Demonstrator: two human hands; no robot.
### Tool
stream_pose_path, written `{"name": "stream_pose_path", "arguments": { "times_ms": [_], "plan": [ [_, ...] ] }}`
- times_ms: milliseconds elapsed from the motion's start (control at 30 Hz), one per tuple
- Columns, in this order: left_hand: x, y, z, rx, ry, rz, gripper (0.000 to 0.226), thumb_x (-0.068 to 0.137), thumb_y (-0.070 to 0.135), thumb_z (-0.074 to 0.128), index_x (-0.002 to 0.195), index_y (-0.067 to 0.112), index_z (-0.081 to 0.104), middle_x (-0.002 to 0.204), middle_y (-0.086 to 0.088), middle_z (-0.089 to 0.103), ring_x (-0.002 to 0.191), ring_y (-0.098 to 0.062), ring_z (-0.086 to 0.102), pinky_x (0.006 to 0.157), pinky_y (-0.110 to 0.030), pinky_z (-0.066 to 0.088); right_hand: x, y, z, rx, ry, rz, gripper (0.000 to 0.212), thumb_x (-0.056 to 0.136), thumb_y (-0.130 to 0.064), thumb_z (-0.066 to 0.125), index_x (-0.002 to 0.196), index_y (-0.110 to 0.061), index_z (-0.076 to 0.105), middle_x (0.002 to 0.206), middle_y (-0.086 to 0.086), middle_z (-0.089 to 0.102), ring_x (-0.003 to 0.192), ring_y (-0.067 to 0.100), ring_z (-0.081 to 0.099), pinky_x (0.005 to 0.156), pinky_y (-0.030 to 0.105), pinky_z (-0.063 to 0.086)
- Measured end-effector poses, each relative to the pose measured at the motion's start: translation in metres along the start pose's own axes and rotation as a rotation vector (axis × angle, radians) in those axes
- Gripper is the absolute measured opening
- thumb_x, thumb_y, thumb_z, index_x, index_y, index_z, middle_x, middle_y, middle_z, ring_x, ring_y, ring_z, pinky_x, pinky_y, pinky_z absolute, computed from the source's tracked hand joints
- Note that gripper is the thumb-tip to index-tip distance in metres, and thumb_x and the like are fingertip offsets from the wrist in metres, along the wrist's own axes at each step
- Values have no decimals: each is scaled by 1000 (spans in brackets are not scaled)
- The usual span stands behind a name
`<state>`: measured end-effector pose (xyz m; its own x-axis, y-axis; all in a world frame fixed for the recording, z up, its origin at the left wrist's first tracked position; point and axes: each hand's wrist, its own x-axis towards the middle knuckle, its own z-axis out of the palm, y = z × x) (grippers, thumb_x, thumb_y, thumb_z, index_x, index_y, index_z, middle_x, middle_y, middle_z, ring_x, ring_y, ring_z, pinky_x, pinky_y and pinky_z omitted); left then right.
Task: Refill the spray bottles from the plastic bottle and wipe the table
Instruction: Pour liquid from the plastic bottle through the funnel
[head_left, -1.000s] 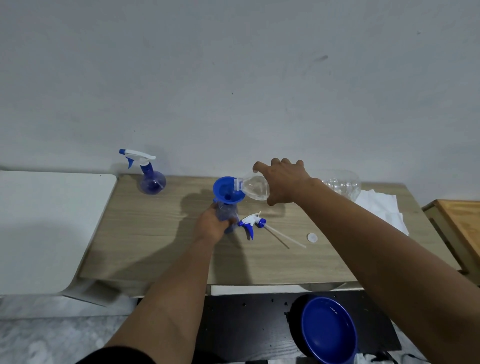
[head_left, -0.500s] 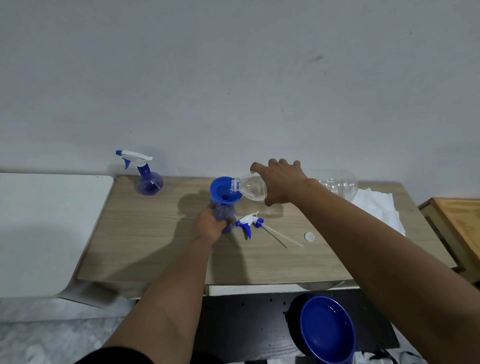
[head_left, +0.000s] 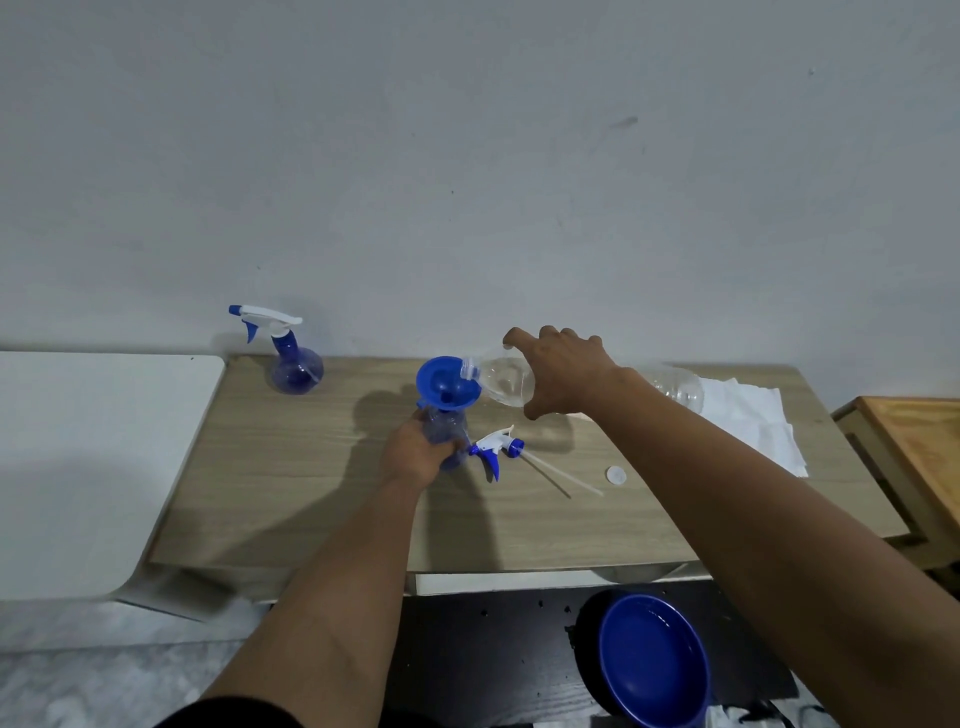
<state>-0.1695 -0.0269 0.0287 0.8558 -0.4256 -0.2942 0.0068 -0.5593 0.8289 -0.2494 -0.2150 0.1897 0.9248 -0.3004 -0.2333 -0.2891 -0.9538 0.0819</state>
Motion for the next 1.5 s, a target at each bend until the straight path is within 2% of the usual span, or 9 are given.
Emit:
{"name": "stream_pose_path", "arguments": {
  "times_ms": [233,333,467,667,1000,1233,1300,1367,1500],
  "plan": [
    [-1,0,-1,-33,0,36,33,71,33,83,96,36,62,84,11,70,80,-11,66,72,-32,53,-7,23,30,566,154,86,90,67,-43,91,141,-35,39,114,3,64,100,24,63,88,40,55],
    [-1,0,-1,-49,-27,58,27,73,25,83,83,38,60,81,11,69,79,-10,66,74,-33,52,-5,44,41,799,281,187,86,69,-43,94,137,-33,41,114,3,65,102,25,66,90,41,56],
    [2,-4,-1,-14,-44,59,24,70,29,83,83,34,63,84,7,72,81,-15,69,77,-40,56,3,65,60,973,435,319,85,72,-42,93,138,-32,41,121,3,65,108,24,65,94,38,53],
    [-3,-2,-2,-34,-50,73,25,73,22,84,80,35,63,82,8,72,80,-8,68,74,-31,52,15,74,82,1180,578,431,91,72,-42,94,142,-32,38,129,-2,61,118,20,63,100,40,54],
    [-5,1,-1,-7,-47,62,30,76,23,83,84,39,58,88,13,69,85,-8,66,82,-36,54,14,62,93,1265,559,432,104,64,-41,100,145,-32,34,133,2,59,124,22,60,101,35,50],
    [-7,-3,-3,19,-57,73,31,72,26,84,86,38,59,83,14,71,81,-4,67,78,-32,56,-4,56,98,1176,322,553,133,67,-28,99,164,-20,9,154,12,51,139,32,53,109,40,47],
    [-9,0,-3,18,-72,99,34,76,19,82,82,40,56,74,16,68,73,1,64,69,-22,50,-14,49,109,1115,260,629,116,73,-21,94,160,-14,18,148,15,57,134,36,57,100,39,50],
    [-14,5,-5,17,-78,111,37,76,18,81,82,42,53,74,14,66,71,1,61,63,-21,43,-23,43,119,1058,203,666,81,79,-18,84,148,-10,41,133,14,66,124,37,63,89,35,50],
    [-13,3,-5,-6,-83,87,38,75,15,82,83,41,55,78,14,66,74,0,61,65,-21,43,-32,22,115,934,144,656,29,88,-20,71,113,-7,75,105,13,76,105,35,70,76,27,44]
  ]
}}
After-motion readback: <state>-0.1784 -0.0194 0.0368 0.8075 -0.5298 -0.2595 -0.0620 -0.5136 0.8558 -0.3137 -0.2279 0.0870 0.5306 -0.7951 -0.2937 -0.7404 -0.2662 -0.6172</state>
